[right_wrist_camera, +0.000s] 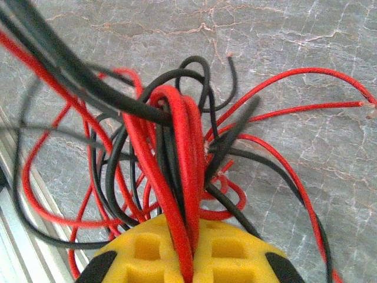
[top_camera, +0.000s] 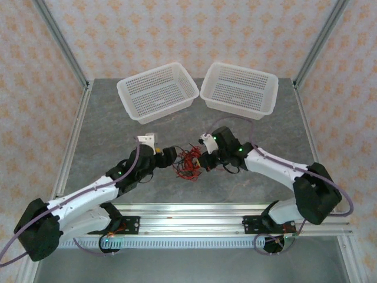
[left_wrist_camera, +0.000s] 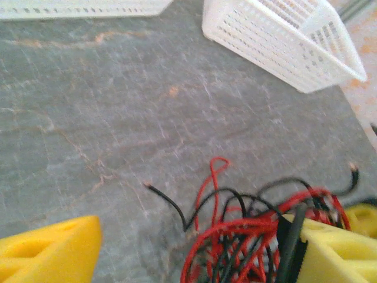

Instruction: Untangle the cables

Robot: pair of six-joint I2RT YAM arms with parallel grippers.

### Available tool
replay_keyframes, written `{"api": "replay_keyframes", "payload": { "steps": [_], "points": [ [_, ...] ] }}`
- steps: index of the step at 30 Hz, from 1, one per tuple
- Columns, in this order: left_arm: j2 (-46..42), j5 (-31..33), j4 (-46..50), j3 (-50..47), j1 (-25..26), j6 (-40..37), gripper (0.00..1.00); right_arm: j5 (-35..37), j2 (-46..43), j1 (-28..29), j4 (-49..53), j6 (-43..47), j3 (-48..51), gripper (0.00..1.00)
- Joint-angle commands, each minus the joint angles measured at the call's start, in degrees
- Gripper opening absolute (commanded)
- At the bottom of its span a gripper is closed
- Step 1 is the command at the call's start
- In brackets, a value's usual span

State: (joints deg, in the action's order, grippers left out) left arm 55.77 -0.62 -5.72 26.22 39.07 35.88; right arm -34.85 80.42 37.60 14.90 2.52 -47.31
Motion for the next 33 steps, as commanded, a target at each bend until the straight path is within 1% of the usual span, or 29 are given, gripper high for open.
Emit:
{"api": "replay_keyframes", "payload": {
  "steps": [1,5,8,10,12,17,22,25,28,29,30,31,33],
  "points": [
    [-3.18,-2.81,-3.78,-4.07,2.60,-0.89,0.83,-4.38,1.78,-2.58,2.90,0.18,-2.55,0.00],
    [-5.53,-2.92,-5.39,-7.75,5.53,1.54,0.93,-2.61,2.03,-3.86,-0.59,-6.66,-3.23,0.00],
    [-5.26,-5.07,-7.15,-9.33,6.32,4.05,0.99,-1.89,-0.01,-3.85,-5.91,-13.01,-1.71,0.00],
    [-4.57,-7.23,-9.69,-10.07,6.84,5.63,0.99,-1.73,-2.11,-3.85,-10.39,-16.90,0.26,0.00],
    [-3.57,-9.39,-13.17,-10.76,7.29,7.55,0.99,-1.37,-3.58,-3.85,-13.21,-18.85,1.85,0.00],
    [2.49,-13.11,-24.42,-12.00,7.33,12.10,0.99,-1.68,-5.04,-3.85,-15.94,-20.10,4.14,0.00],
    [11.27,-12.87,-33.11,-10.46,7.30,14.38,0.99,-2.84,-6.24,-3.75,-18.13,-21.77,5.67,0.00],
    [16.57,-10.96,-35.77,-8.43,7.16,15.01,0.99,-3.55,-7.43,-3.61,-20.80,-23.73,7.37,0.00],
    [20.78,-10.38,-38.53,-6.74,6.73,15.34,0.99,-3.69,-8.47,-3.35,-22.26,-24.93,8.91,0.00],
    [21.97,-10.22,-39.79,-6.41,6.57,15.49,0.97,-3.81,-8.89,-3.33,-22.65,-25.18,9.45,0.00],
    [22.71,-10.10,-40.75,-6.21,6.34,15.61,0.93,-4.03,-9.03,-3.32,-22.72,-25.20,9.86,0.00],
    [23.34,-9.77,-41.87,-6.09,6.12,15.65,0.85,-4.38,-9.19,-3.33,-22.45,-24.88,10.12,0.00],
    [24.02,-9.80,-44.19,-6.17,5.58,15.58,0.59,-4.93,-8.97,-3.33,-20.97,-23.54,9.92,0.00]
  ]
}}
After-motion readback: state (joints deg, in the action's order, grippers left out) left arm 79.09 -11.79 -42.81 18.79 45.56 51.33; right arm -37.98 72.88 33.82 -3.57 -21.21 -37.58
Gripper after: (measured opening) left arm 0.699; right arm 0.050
